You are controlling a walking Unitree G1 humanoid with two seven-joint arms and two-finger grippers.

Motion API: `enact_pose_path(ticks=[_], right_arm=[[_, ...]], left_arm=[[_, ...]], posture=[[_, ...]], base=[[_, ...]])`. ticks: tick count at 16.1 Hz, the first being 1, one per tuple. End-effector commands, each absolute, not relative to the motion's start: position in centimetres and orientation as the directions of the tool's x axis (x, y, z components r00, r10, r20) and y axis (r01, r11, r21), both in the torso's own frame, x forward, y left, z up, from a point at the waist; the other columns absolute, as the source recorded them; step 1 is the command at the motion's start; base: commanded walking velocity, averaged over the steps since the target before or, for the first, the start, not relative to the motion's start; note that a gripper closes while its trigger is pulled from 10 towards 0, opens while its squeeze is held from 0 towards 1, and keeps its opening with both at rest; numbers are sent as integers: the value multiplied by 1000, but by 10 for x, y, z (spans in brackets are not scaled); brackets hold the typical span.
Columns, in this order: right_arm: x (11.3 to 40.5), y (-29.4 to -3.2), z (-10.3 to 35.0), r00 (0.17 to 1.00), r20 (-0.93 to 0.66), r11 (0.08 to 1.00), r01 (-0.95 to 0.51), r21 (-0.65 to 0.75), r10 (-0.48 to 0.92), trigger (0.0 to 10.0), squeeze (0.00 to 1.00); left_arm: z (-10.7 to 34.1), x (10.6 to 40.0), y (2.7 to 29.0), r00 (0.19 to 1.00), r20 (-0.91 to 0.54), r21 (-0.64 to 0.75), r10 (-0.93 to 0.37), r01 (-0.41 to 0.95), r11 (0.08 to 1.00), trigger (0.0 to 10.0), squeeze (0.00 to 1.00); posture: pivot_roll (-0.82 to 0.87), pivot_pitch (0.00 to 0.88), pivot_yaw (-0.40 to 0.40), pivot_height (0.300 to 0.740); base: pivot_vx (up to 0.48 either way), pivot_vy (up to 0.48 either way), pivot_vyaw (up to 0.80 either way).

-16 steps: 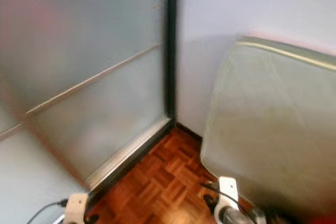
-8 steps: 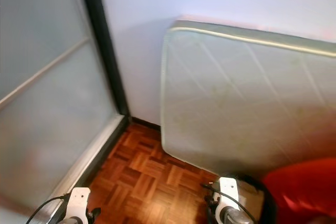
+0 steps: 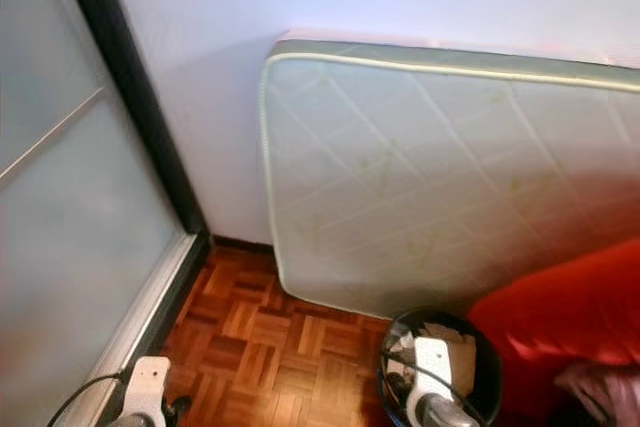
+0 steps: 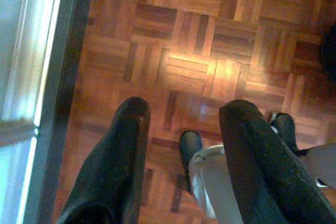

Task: Clean up the room

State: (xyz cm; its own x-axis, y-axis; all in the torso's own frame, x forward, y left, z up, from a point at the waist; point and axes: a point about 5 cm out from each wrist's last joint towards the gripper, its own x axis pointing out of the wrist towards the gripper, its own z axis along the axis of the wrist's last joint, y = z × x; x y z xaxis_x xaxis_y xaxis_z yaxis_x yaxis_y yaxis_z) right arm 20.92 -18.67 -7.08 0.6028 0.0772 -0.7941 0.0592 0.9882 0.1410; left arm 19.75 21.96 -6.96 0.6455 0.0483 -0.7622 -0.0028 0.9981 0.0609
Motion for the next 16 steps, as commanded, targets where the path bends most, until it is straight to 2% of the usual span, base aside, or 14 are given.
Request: enact_pose_path(ticks=[1,4,6,15,16], right_arm=[[206,-191,-72,589,-806,989,71,128,62,10000,0],[206,-192,-72,590,-805,989,71,127,61,10000,0],[206,-192,-72,590,-805,990,70,126,61,10000,0],[206,-192,-72,590,-805,990,70,126,61,10000,0],[206,-192,-72,589,-805,990,70,126,61,10000,0]], left_arm=[[-72,195,216,629,-777,56,37,11,998,10000,0],[-73,194,214,625,-780,59,31,24,998,10000,0],[-73,194,214,628,-777,63,37,20,998,10000,0],[-74,193,213,622,-782,64,38,19,998,10000,0],[-73,193,214,623,-781,74,40,29,997,10000,0]], posture=[[226,53,-4,740],[224,56,-5,740],[224,58,-6,740],[223,60,-5,740],[224,61,-5,740]], base=[[0,0,-781],[0,0,-781],[0,-469,-781],[0,0,-778],[0,-371,-775]])
